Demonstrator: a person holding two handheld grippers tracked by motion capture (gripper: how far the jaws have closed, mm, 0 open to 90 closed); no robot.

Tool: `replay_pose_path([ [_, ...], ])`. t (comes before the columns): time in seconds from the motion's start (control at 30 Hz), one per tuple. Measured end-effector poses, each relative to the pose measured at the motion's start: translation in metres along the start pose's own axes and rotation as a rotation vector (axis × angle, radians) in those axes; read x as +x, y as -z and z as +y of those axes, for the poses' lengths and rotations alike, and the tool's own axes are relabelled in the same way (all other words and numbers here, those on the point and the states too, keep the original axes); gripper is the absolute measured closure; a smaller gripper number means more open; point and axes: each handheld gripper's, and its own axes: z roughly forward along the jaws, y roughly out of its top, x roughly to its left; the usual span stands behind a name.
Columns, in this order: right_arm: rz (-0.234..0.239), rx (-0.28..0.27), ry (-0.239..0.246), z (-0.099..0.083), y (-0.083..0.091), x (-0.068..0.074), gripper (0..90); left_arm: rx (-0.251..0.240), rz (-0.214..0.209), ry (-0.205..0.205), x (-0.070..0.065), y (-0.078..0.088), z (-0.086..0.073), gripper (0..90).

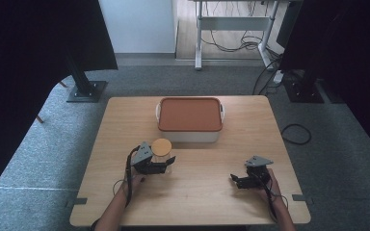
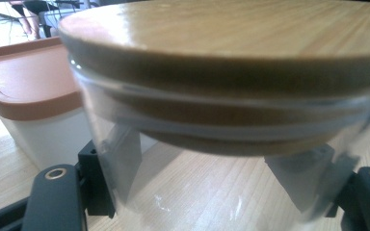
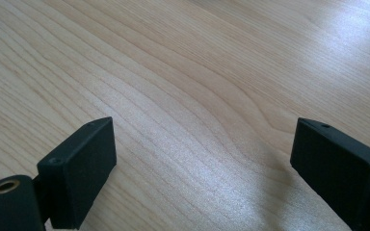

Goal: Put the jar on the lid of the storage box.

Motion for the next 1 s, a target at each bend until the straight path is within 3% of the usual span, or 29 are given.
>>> replay_pose_path([
  [0.67, 0.0, 0.0, -0.001, 0.0, 0.0, -0.0001, 8.6, -0.004, 0.013, 0.006, -0.0013, -0.0008, 0.0, 25.5],
  [1.0, -0.002, 0.001, -0.002, 0.0, -0.0001, -0.0002, 8.6, -0.01, -0.001, -0.002, -0.0048, -0.0017, 0.0038, 25.6],
])
